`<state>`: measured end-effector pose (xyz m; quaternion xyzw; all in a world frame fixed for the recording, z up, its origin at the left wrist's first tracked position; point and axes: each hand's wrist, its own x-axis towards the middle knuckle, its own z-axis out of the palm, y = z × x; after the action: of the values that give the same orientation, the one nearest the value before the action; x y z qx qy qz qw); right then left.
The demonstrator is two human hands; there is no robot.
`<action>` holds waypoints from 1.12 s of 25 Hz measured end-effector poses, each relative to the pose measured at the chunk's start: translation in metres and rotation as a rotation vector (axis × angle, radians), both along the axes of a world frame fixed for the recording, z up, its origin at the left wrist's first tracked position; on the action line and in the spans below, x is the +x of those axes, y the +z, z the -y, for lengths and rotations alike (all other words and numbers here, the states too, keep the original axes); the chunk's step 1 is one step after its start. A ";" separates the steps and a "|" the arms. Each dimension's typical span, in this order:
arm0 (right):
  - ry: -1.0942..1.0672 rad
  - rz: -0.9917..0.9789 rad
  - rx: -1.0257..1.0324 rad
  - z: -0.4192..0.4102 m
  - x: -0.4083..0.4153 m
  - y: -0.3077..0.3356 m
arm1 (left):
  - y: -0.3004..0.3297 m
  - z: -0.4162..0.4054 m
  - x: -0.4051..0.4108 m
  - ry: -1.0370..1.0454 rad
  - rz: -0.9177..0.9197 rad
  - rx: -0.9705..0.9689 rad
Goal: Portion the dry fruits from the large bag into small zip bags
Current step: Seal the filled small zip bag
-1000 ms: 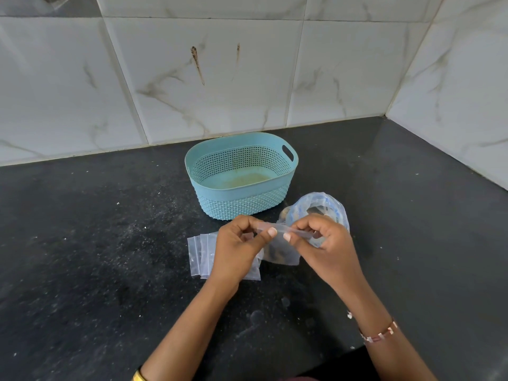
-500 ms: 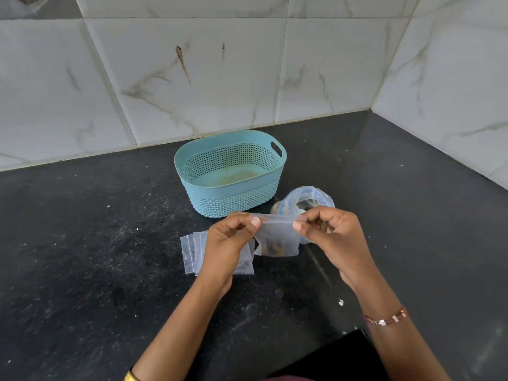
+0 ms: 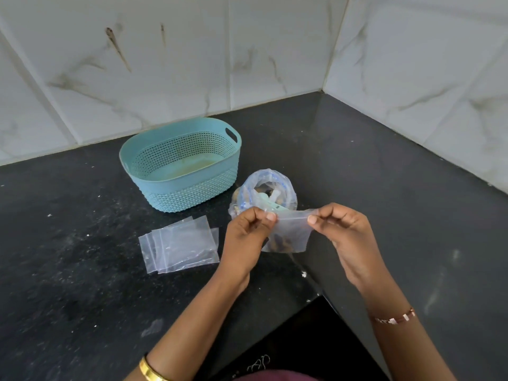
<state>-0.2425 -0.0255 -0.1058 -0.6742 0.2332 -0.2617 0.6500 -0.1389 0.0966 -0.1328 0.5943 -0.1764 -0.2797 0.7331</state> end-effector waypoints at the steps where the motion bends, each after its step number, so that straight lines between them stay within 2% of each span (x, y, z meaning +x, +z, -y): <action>1: -0.025 -0.015 0.014 0.004 -0.006 -0.001 | -0.001 0.006 -0.004 -0.044 -0.028 0.007; 4: -0.100 -0.072 0.087 0.016 -0.021 -0.007 | -0.004 0.021 -0.015 -0.162 -0.088 -0.001; 10: -0.194 -0.134 0.087 0.026 -0.035 -0.025 | -0.021 0.049 -0.031 -0.269 -0.055 0.119; 15: -0.161 -0.157 -0.056 0.029 -0.037 -0.031 | -0.027 0.065 -0.038 -0.264 -0.079 0.150; 18: -0.192 -0.160 -0.107 0.033 -0.035 -0.034 | -0.031 0.070 -0.037 -0.279 -0.164 0.124; 20: -0.212 -0.168 -0.123 0.035 -0.032 -0.036 | -0.029 0.071 -0.036 -0.288 -0.238 0.086; 24: -0.244 -0.216 -0.153 0.034 -0.026 -0.040 | -0.029 0.074 -0.035 -0.255 -0.260 0.110; 28: -0.248 -0.175 -0.084 0.040 -0.032 -0.042 | -0.029 0.074 -0.031 -0.311 -0.294 0.118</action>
<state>-0.2748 -0.0657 -0.1479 -0.6871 0.3592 -0.2896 0.5612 -0.1699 0.0226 -0.1622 0.5547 -0.1405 -0.4827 0.6630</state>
